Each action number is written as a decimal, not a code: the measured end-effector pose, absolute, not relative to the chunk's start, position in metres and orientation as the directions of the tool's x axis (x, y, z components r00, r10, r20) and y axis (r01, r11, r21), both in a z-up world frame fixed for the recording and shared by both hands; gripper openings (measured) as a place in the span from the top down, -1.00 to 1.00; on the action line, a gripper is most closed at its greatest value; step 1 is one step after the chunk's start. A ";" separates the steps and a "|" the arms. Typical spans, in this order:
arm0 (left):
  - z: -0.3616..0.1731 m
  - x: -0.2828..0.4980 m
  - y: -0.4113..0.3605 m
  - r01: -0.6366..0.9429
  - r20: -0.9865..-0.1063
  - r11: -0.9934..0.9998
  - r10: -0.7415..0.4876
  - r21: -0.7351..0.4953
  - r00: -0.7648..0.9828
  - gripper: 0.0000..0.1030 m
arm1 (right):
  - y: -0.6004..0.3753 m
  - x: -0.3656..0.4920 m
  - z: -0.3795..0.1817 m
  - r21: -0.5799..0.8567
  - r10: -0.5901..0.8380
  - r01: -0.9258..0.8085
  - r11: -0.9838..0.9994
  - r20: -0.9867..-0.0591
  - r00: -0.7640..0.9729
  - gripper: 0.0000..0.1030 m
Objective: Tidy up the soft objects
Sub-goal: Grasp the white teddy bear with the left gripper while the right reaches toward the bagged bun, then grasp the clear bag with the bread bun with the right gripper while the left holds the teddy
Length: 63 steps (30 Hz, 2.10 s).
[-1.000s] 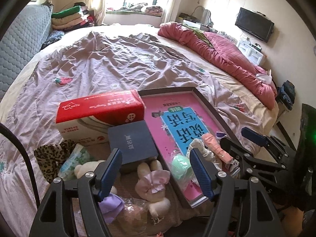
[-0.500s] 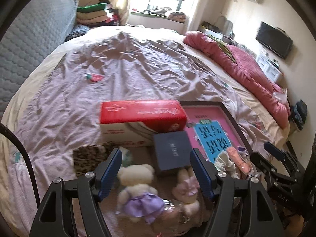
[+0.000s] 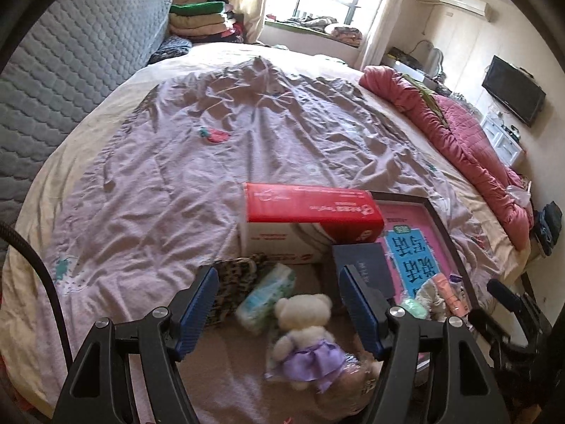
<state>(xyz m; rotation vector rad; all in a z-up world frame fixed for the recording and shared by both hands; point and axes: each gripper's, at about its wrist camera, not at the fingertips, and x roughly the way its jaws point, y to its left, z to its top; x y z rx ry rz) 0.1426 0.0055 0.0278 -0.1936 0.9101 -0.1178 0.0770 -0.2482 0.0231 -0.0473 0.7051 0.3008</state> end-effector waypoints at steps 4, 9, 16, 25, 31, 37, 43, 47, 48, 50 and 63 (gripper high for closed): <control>0.022 0.139 0.017 -0.004 -0.789 0.975 -0.176 -0.221 0.588 -0.37 | -0.220 0.066 0.016 0.043 0.321 -0.393 0.919 -0.660 0.679 -0.48; 0.010 0.136 0.021 0.006 -0.819 0.976 -0.184 -0.215 0.543 -0.37 | -0.184 0.053 -0.001 0.014 0.384 -0.524 0.852 -0.698 0.605 -0.48; -0.005 0.136 0.005 0.053 -0.860 0.982 -0.183 -0.180 0.477 -0.37 | -0.168 0.047 -0.020 0.053 0.419 -0.578 0.814 -0.743 0.522 -0.48; -0.026 0.137 -0.030 0.121 -0.887 0.975 -0.219 -0.185 0.407 -0.37 | -0.154 0.043 -0.040 0.047 0.409 -0.619 0.784 -0.790 0.458 -0.48; -0.039 0.139 -0.043 0.132 -0.900 0.975 -0.216 -0.178 0.378 -0.37 | -0.140 0.034 -0.049 -0.012 0.399 -0.670 0.742 -0.795 0.456 -0.48; -0.050 0.141 -0.051 0.140 -0.907 0.974 -0.216 -0.177 0.361 -0.37 | -0.129 0.027 -0.059 -0.099 0.385 -0.720 0.687 -0.791 0.475 -0.48; -0.061 0.145 -0.046 0.114 -0.909 0.974 -0.224 -0.196 0.352 -0.35 | -0.115 0.025 -0.073 -0.220 0.362 -0.764 0.607 -0.779 0.512 -0.48; -0.066 0.147 -0.041 0.108 -0.904 0.965 -0.262 -0.239 0.338 -0.25 | -0.111 0.031 -0.080 -0.252 0.361 -0.778 0.576 -0.775 0.519 -0.49; -0.067 0.148 -0.040 0.107 -0.904 0.964 -0.267 -0.245 0.335 -0.24 | -0.110 0.033 -0.082 -0.251 0.362 -0.782 0.570 -0.777 0.514 -0.49; -0.069 0.149 -0.039 0.107 -0.902 0.961 -0.275 -0.254 0.332 -0.19 | -0.109 0.037 -0.085 -0.268 0.353 -0.781 0.564 -0.776 0.522 -0.47; -0.074 0.151 -0.035 0.106 -0.890 0.954 -0.300 -0.281 0.343 -0.01 | -0.123 0.080 -0.095 -0.193 0.357 -0.763 0.617 -0.795 0.490 0.04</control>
